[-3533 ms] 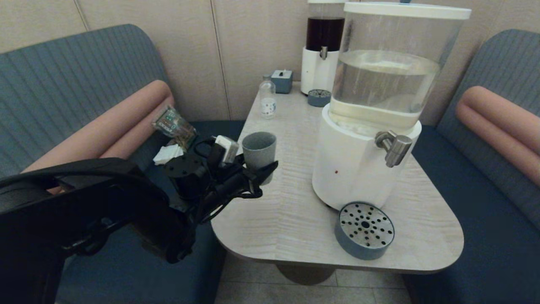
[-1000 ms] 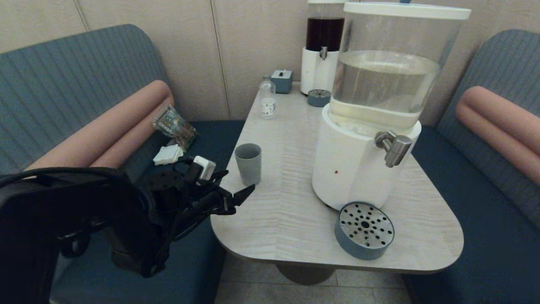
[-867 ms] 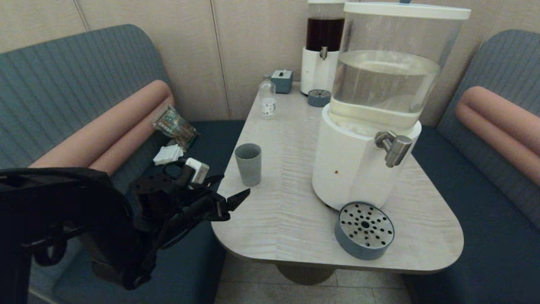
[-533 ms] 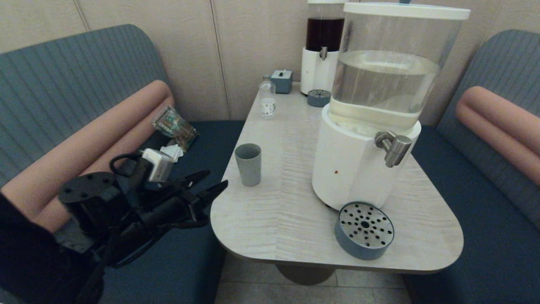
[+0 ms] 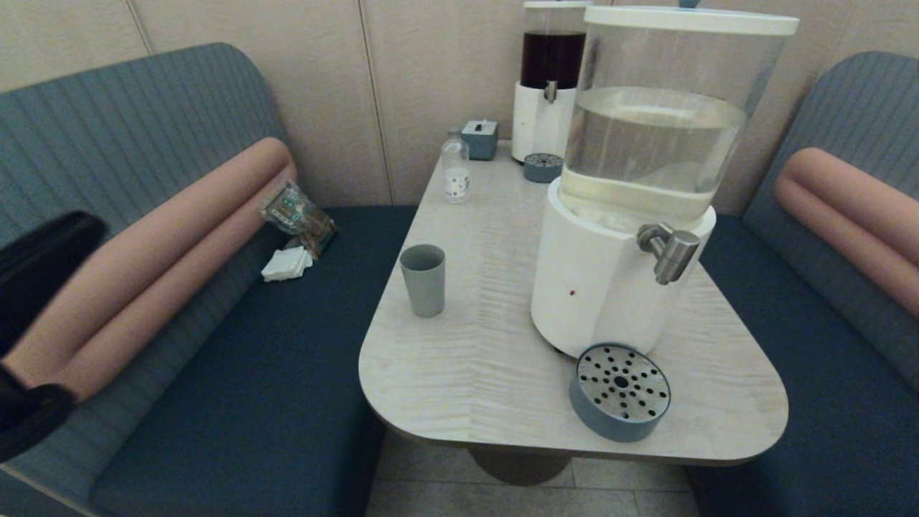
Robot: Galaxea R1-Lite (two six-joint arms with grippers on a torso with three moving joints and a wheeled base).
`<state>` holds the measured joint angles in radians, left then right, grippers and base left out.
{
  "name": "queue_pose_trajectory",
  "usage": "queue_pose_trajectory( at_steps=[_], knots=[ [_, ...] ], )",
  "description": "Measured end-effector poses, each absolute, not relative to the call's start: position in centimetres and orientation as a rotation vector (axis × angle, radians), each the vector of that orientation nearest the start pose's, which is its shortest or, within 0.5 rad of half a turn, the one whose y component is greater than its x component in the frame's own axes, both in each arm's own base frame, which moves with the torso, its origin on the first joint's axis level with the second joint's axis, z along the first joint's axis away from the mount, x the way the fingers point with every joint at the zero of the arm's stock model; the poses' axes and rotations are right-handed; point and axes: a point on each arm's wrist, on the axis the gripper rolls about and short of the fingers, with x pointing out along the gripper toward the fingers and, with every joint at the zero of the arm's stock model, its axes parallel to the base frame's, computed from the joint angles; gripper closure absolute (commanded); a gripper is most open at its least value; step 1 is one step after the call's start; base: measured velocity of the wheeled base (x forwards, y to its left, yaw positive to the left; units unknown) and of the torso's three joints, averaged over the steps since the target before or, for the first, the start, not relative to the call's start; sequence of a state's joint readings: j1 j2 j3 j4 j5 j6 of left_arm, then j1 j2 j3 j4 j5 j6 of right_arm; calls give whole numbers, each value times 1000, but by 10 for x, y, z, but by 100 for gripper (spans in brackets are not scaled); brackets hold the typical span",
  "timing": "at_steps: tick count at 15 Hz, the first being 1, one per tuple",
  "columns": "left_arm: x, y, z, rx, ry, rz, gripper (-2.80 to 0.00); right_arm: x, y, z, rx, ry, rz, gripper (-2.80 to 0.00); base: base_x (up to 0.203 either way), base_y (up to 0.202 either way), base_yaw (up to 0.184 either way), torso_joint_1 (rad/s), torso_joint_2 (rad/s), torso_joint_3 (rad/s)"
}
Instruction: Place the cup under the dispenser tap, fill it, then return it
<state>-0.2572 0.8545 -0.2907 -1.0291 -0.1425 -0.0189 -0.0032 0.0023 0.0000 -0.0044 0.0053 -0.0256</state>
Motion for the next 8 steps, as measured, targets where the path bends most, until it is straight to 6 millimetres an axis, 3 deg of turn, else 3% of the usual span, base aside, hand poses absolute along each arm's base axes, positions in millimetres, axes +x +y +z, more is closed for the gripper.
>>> queue_pose_trajectory(
  at_steps=[4,8],
  knots=[
    [-12,4,254,-163,-502,-215,0,-23,0,76,-25,-2,3,0,0,0,0,0,0,0],
    [-47,7,248,-159,-475,26,0,-23,0,76,-25,-2,2,0,0,0,0,0,0,0]
  ],
)
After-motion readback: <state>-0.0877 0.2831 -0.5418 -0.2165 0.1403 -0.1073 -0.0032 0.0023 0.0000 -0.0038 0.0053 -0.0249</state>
